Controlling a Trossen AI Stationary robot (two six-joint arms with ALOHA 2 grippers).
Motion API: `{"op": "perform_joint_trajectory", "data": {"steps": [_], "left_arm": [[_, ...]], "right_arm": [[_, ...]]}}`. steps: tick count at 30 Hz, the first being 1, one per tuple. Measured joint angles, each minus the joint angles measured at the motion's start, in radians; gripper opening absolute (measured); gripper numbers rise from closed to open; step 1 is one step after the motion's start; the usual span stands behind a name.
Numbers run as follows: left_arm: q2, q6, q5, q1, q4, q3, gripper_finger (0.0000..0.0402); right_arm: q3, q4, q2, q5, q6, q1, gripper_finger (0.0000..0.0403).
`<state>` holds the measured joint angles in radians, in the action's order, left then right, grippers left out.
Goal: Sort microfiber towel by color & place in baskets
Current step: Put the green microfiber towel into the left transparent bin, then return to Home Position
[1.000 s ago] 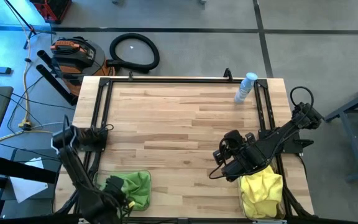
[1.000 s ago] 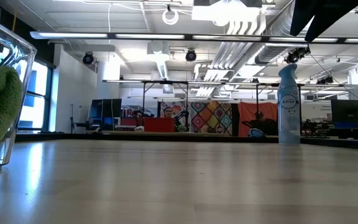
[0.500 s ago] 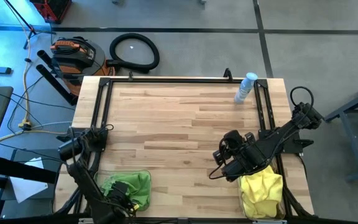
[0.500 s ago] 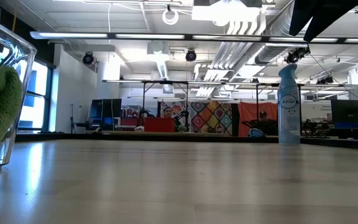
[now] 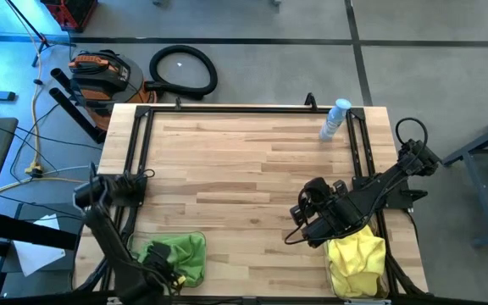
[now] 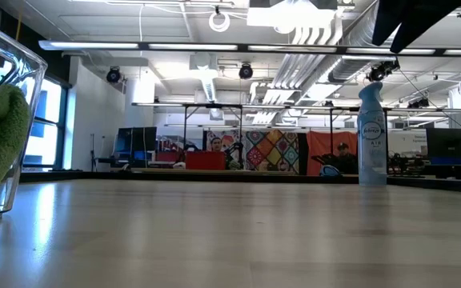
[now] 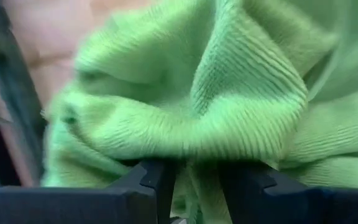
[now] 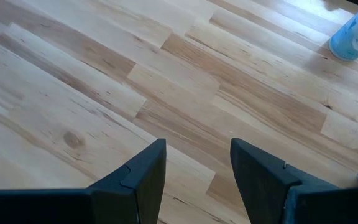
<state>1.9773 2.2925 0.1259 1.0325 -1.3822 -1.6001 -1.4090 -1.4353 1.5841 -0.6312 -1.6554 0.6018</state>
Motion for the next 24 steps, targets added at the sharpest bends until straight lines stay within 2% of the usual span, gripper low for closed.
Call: {"op": "perform_joint_trajectory", "data": {"steps": [6,16,19,24], "left_arm": [[-0.129,-0.063,0.065,0.002,-0.118,0.000,0.0106],[-0.274,-0.335,0.082,-0.019,-0.159,0.000,0.0106],[-0.282,-0.420,0.174,-0.041,-0.180,0.000,0.0106],[-0.282,-0.680,0.399,-0.113,-0.161,0.000,0.0106]], "right_arm": [[0.000,0.000,0.000,-0.008,0.006,0.000,0.0177],[0.000,0.000,0.000,-0.008,0.015,0.000,0.0177],[0.000,0.005,0.000,-0.009,0.015,0.000,0.0177],[0.000,0.023,0.000,-0.012,0.015,0.000,0.0177]]}}
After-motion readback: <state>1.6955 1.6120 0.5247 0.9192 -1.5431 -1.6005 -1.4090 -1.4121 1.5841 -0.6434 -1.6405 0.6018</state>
